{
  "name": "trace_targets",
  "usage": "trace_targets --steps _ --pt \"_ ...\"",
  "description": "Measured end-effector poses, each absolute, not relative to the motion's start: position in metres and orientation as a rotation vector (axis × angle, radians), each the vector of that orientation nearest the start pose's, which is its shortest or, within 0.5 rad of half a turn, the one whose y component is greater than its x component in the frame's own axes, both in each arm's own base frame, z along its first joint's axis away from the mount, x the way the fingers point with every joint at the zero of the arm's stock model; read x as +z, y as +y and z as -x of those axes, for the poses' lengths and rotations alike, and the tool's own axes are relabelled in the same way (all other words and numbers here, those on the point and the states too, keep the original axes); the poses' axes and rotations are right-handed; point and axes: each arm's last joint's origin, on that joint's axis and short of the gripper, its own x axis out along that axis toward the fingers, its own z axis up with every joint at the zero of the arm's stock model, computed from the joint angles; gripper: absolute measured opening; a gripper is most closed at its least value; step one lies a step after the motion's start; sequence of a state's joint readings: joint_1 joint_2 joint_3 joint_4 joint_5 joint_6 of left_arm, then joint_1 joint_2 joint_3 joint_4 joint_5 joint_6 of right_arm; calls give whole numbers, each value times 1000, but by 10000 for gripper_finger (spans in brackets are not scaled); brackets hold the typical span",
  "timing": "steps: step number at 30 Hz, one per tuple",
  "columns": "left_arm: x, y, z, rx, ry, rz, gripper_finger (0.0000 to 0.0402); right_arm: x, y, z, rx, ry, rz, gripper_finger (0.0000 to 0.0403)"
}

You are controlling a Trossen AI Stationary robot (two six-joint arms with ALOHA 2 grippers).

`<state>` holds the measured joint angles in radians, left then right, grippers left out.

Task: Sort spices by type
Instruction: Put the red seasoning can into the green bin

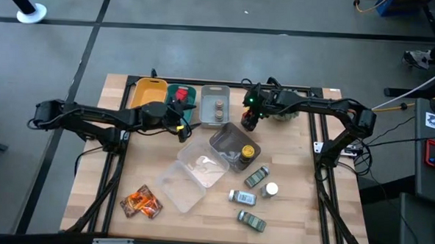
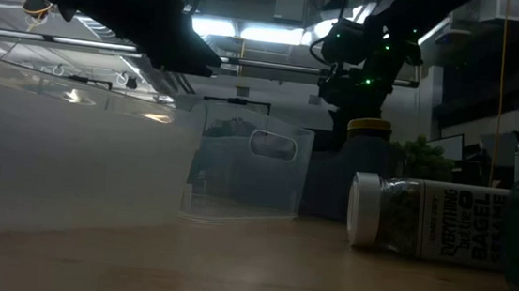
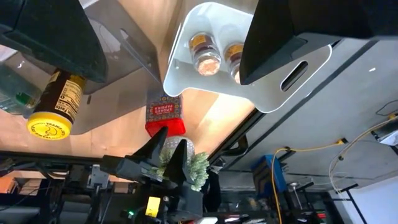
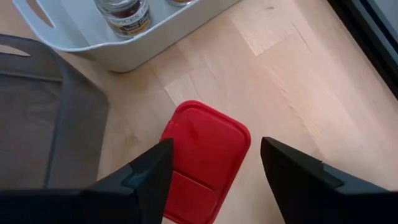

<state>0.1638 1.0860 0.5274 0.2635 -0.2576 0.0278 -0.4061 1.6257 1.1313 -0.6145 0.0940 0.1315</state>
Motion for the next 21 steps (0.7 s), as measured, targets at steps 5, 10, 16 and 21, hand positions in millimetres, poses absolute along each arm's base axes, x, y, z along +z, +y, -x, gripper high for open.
trace_targets --steps 5,10,16,21 --pt "239 41 -205 402 354 -104 347 217 -129 -294 -521 1084 -292 239" --pt "247 36 -172 407 366 -69 347 217 -129 -293 -521 1089 -293 239" --pt "234 30 -137 416 257 -41 347 217 -129 -293 -521 1091 -294 239" --pt "219 27 -119 417 201 -44 347 217 -129 -293 -521 1091 -293 239"
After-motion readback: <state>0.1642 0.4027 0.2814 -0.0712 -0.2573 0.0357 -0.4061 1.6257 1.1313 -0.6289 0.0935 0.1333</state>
